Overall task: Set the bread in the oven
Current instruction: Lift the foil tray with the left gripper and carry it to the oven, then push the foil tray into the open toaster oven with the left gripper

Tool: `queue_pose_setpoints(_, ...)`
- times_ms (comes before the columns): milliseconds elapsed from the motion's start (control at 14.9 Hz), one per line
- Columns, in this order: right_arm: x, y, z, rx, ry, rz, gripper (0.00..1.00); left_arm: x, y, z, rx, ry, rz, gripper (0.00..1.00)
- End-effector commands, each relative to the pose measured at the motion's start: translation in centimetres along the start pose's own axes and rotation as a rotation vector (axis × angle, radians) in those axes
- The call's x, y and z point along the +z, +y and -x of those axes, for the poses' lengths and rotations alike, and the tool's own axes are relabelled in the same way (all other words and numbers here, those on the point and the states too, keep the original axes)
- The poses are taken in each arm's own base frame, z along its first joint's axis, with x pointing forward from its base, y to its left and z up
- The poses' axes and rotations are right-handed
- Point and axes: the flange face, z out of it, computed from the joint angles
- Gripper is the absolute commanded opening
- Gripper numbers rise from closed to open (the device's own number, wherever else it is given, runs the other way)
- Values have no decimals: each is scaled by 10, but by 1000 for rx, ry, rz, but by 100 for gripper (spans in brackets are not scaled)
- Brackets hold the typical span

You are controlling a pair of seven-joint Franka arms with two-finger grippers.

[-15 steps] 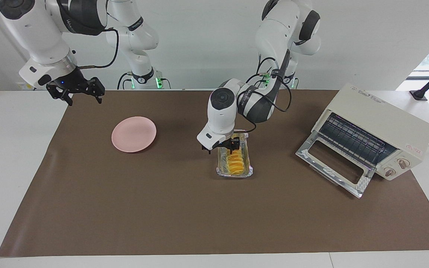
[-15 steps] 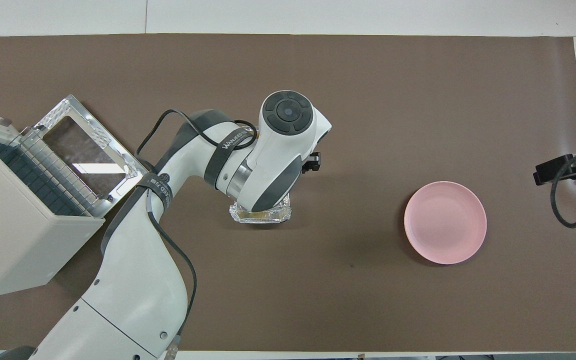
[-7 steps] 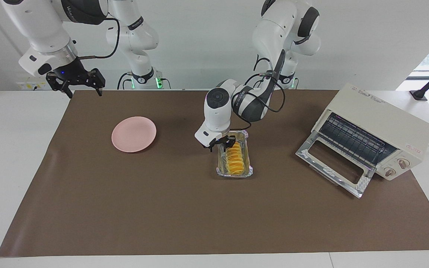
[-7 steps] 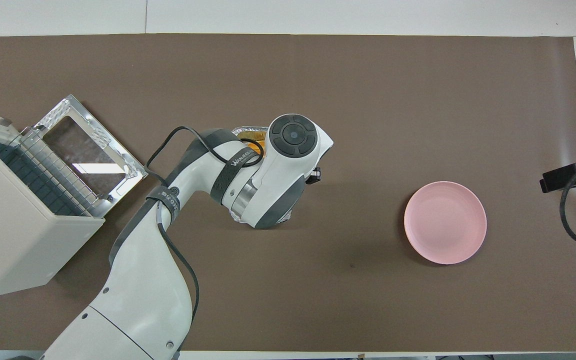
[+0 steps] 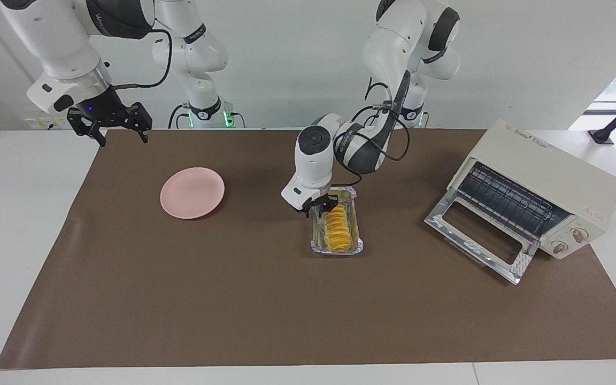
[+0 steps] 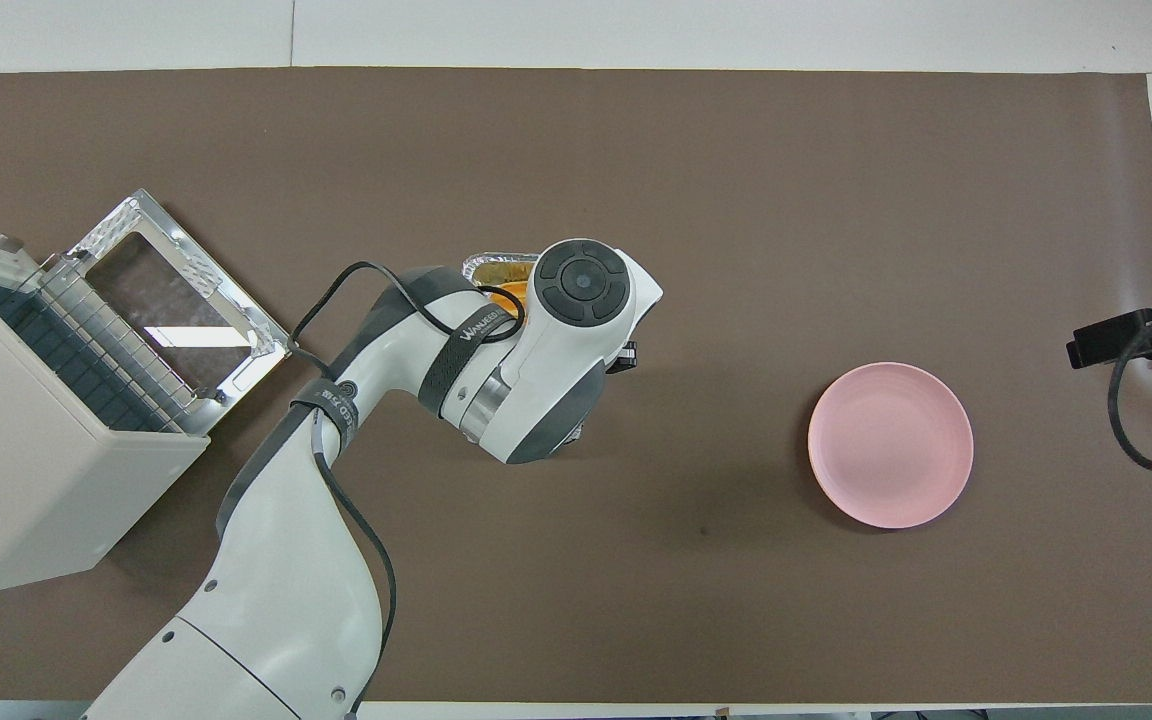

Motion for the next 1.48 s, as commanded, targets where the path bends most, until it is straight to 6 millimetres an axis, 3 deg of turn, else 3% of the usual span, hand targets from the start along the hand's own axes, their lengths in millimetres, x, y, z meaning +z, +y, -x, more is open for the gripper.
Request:
queue_pose_setpoints(0, 0, 0, 0, 19, 15, -13, 100, -1, -5, 10, -26, 24, -17, 23)
queue_pose_setpoints(135, 1, 0, 0, 20, 13, -17, 100, -2, -4, 10, -26, 19, -21, 0)
queue_pose_setpoints(404, 0, 0, 1, 23, 16, -35, 100, -33, -11, -5, -104, 6, -48, 0)
queue_pose_setpoints(538, 1, 2, 1, 28, 14, -36, 100, -68, -18, -16, -144, 15, -44, 0)
queue_pose_setpoints(740, -1, 2, 3, 26, 17, -32, 100, -129, -65, -32, -233, 47, -30, 0)
queue_pose_setpoints(942, 0, 1, 4, 25, 8, -34, 100, -154, -138, -56, -362, 57, -67, 0)
queue_pose_setpoints(1077, 0, 1, 4, 23, 8, -34, 100, -155, -200, -80, -466, 74, -84, 0)
queue_pose_setpoints(1279, -1, 2, 4, 25, 9, -33, 100, -154, -313, -111, -625, 86, -79, 0)
queue_pose_setpoints(1413, 0, 1, 4, 23, 8, -34, 100, -146, -361, -118, -692, 88, -76, 0)
